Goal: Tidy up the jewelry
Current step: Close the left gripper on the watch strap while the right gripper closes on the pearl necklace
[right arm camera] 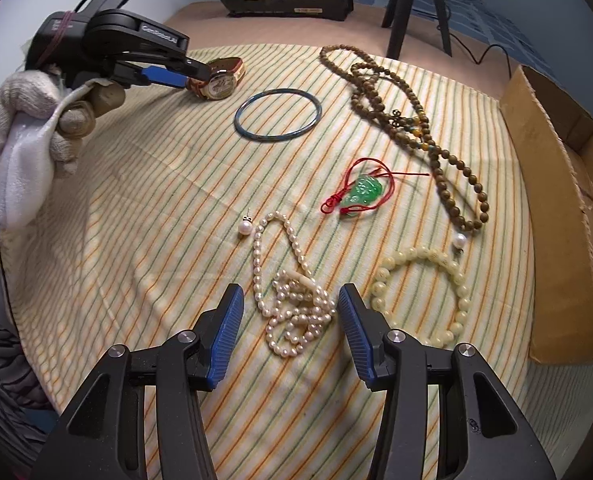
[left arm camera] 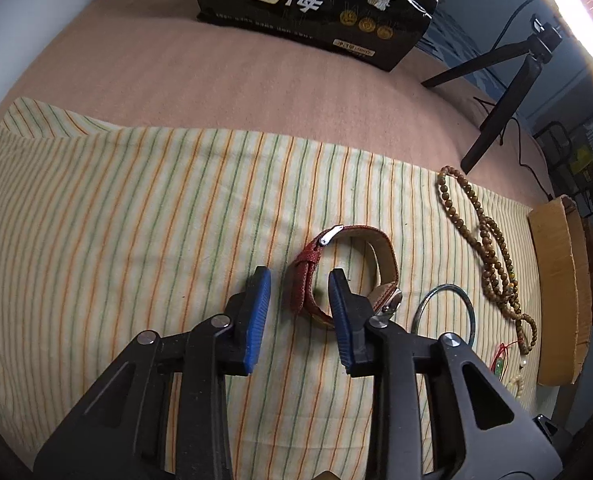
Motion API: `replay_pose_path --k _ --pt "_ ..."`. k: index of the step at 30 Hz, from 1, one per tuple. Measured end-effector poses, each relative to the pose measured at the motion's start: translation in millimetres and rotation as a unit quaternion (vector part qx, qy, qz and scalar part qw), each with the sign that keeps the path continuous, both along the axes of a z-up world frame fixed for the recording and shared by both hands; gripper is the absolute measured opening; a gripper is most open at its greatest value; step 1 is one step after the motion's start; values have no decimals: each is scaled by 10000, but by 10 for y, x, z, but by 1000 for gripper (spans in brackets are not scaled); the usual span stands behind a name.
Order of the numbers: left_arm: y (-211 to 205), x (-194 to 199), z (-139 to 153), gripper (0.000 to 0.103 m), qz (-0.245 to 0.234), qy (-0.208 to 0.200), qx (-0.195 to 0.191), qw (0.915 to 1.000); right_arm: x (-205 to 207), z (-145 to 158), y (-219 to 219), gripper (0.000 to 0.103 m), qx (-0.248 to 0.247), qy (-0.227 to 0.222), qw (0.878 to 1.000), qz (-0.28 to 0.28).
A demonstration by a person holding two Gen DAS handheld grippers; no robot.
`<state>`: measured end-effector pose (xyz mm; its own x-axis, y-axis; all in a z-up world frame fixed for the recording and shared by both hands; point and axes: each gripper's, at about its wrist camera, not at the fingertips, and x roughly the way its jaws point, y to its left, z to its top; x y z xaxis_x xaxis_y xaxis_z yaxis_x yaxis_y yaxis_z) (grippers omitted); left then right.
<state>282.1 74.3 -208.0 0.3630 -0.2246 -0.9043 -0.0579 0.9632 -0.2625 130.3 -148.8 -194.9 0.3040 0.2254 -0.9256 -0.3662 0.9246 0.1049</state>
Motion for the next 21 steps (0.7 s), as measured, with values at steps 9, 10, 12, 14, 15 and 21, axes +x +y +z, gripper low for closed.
replay_pose_path --k 9,10,12,14,15,21 --pt "-32 29 -66 10 -54 -26 6 10000 67 -34 24 8 -89 67 9999 29" --pt "-41 20 -64 9 -80 -46 35 10000 57 -40 12 7 -99 66 9999 41" --pt "-49 7 -63 8 -117 -69 51 9999 48 -31 25 7 -110 54 9999 70" --pt "-45 -17 -55 7 -124 -77 28 9999 35 -14 15 6 -35 55 10000 62" --pt "-40 -30 -49 7 -123 -75 17 9999 16 -2 6 6 18 55 10000 51" --pt "-39 -139 26 7 -161 -117 47 9998 1 179 -30 6 300 -114 9995 -8"
